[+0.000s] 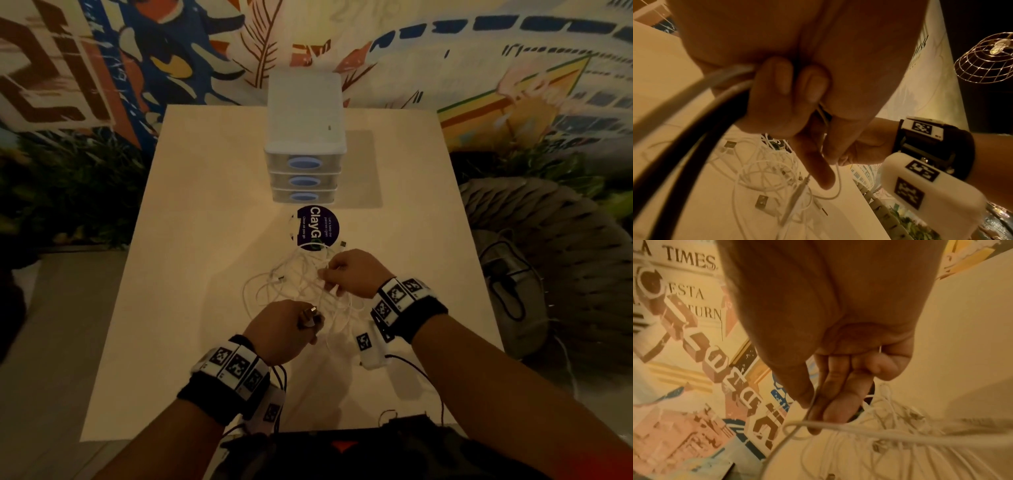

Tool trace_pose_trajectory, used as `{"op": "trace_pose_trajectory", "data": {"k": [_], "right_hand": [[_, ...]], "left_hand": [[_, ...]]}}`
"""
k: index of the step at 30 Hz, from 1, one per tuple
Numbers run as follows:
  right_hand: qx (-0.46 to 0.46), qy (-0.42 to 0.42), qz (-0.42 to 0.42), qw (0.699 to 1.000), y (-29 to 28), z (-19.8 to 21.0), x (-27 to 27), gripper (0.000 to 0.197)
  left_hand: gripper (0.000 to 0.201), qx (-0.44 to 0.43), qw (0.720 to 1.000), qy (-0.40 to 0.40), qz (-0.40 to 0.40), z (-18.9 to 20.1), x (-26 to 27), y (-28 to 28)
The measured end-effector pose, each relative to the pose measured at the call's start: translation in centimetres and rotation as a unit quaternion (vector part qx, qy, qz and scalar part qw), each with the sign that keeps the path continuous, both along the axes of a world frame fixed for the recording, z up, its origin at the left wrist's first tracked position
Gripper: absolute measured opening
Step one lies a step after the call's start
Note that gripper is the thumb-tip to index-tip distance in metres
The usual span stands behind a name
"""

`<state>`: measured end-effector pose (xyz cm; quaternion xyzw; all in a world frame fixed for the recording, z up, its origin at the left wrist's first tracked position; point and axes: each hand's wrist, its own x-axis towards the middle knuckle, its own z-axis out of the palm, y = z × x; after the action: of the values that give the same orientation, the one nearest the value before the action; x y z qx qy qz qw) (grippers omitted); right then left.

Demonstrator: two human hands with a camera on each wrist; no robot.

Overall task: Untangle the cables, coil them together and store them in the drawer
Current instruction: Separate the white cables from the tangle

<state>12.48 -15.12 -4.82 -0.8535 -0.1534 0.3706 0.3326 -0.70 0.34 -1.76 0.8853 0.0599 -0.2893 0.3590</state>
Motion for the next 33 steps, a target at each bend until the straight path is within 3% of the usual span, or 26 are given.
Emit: {"op": "trace_pose_trajectory", "data": {"k": [5,8,14,20,23,26,29,33], "right_hand": [[0.169,0.017,-0.102,0.98,-1.0,2.5,-0.5,0.024],[0.193,-0.045,-0.095,0.975,-2.0,3.3,-1.0,0.018],[0.256,-0.053,-0.089,0.961,-3.4,3.9,-2.4,0.015],[0.24,-0.187,-0.012,0.952,-4.5,3.7,-3.2,0.02],[0.197,-0.271,0.056,0.941,-4.8,3.6,-3.4,0.024],[0.156,-0.306,0.103,0.934,-4.8,4.2,-3.7,0.03],[0.129,-0.296,0.098,0.941,-5.2,5.1,-3.9,0.026],[0.099,-0.329,0.023,0.939,-6.7,6.8,-3.4,0.033]], "left_hand": [[0.018,-0.029,0.995,-0.038,0.084,-0.2,-0.1,1.5],[0.015,-0.032,0.985,-0.088,0.147,-0.3,0.2,2.9],[0.012,-0.126,0.938,-0.187,0.264,0.9,1.0,2.9],[0.042,-0.122,0.947,-0.178,0.238,1.2,2.2,2.0],[0.059,-0.11,0.965,-0.177,0.159,0.8,2.1,1.9],[0.036,-0.075,0.978,-0.185,0.056,0.8,2.1,0.9],[0.016,-0.051,0.975,-0.197,0.084,0.5,2.3,0.7],[0.044,-0.042,0.971,-0.173,0.159,-0.3,2.1,2.1]]}}
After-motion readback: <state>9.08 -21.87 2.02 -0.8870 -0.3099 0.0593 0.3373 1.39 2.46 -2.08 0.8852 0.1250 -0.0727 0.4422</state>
